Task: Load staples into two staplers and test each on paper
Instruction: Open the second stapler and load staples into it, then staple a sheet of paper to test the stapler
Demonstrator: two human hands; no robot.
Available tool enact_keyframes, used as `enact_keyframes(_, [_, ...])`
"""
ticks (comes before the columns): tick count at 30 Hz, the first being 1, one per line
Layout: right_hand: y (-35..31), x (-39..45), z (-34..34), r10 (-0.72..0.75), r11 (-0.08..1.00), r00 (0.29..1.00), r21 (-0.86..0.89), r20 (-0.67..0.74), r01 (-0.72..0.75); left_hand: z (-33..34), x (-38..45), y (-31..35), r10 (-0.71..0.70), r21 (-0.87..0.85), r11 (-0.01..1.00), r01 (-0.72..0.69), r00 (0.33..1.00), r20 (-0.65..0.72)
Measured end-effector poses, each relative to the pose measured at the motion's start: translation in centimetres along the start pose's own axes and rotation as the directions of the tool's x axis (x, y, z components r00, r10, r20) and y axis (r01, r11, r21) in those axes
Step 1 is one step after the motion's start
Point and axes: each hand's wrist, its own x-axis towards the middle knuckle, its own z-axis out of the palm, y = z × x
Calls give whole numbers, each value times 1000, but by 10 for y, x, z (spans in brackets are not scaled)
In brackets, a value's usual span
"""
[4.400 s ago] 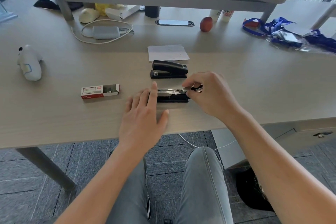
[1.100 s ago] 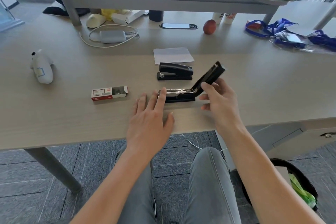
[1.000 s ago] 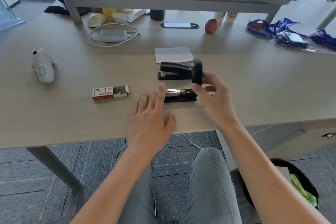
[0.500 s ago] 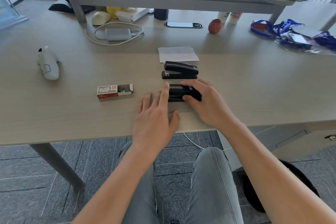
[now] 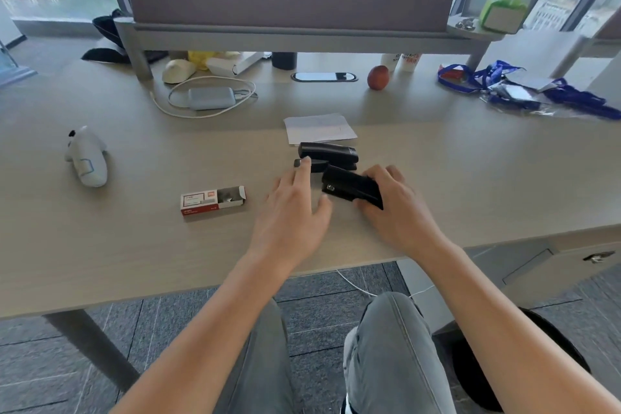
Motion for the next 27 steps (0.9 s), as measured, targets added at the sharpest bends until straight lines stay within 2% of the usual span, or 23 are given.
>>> enact_keyframes(4, [11, 4, -10, 79, 983, 995, 172, -55, -69, -6, 51, 4, -19, -79, 997, 17, 1000, -21])
enact_keyframes(7, [19, 11, -15, 185, 910, 981, 387, -58, -149, -5, 98, 10, -19, -60, 998, 17, 1000, -24])
enact_keyframes(9, [25, 23, -18, 249, 827, 966, 533, -65, -177, -1, 130, 12, -28, 0, 1000, 28, 999, 27])
enact_keyframes(12, [35, 48, -19, 342, 717, 937, 665, -71, -211, 6, 174, 9, -54, 99, 994, 37, 982, 179])
enact_keyframes(16, [54, 81, -10, 421, 658, 905, 706, -57, -261, 14, 218, 4, -121, 237, 971, 33, 921, 370])
enact_keyframes(20, [62, 99, 3, 427, 652, 903, 704, -35, -281, 21, 239, -6, -151, 323, 946, -8, 872, 465])
enact_keyframes(22, [63, 105, 5, 425, 656, 905, 698, -31, -285, 26, 242, -12, -130, 369, 927, -62, 872, 472])
enact_keyframes(27, [68, 107, 11, 430, 662, 902, 697, -51, -276, 33, 242, -23, -16, 373, 919, -130, 931, 364])
